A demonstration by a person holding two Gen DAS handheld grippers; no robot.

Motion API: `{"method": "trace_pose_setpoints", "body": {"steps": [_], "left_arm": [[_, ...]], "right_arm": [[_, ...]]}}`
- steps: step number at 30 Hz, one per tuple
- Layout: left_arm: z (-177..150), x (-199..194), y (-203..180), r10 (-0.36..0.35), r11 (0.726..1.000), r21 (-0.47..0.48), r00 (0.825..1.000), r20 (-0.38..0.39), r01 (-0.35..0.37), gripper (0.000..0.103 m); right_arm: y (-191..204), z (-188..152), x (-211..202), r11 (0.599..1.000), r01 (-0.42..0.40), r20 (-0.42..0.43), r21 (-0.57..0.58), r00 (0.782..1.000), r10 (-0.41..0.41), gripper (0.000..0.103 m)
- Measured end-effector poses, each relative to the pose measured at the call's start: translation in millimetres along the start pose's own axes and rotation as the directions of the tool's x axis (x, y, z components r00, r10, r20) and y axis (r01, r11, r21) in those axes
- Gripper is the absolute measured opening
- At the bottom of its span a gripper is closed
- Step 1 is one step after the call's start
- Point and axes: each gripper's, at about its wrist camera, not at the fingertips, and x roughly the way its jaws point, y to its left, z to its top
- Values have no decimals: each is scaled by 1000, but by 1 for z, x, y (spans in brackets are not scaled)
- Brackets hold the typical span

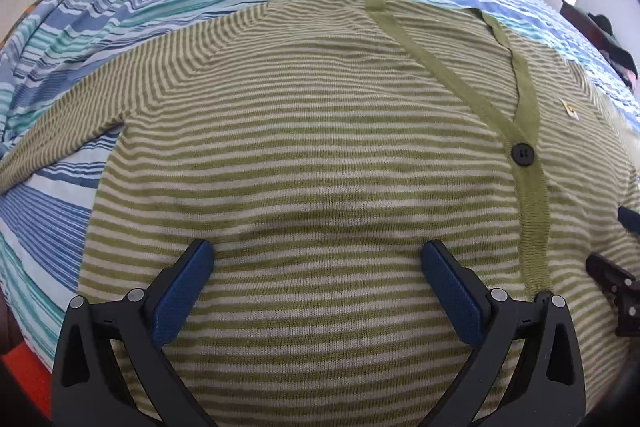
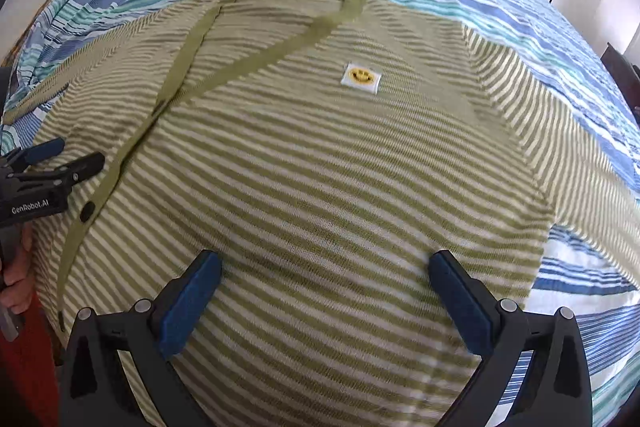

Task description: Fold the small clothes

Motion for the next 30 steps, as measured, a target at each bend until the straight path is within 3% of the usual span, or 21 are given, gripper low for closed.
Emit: {"method": "trace_pose_setpoints", "body": {"steps": [2, 5, 23, 30], "left_arm": [[-2, 1, 2, -22, 1000, -4, 1000, 17, 22, 103], [-3, 1, 3, -33, 999, -16, 999, 35, 33, 103], [-8, -1, 0, -5, 1000, 8, 996, 85, 4, 103], [-8, -2, 1, -7, 1000, 7, 996, 89, 7, 103]], "right_arm": [[-7, -16, -4, 999, -36, 121, -2, 992, 36, 103], [-16, -22, -8, 996, -89, 165, 17, 983, 85, 103], [-12, -20, -3, 997, -70, 190, 7, 980, 68, 103], [-8, -11, -12, 999, -48, 107, -4, 993, 48, 103]]}}
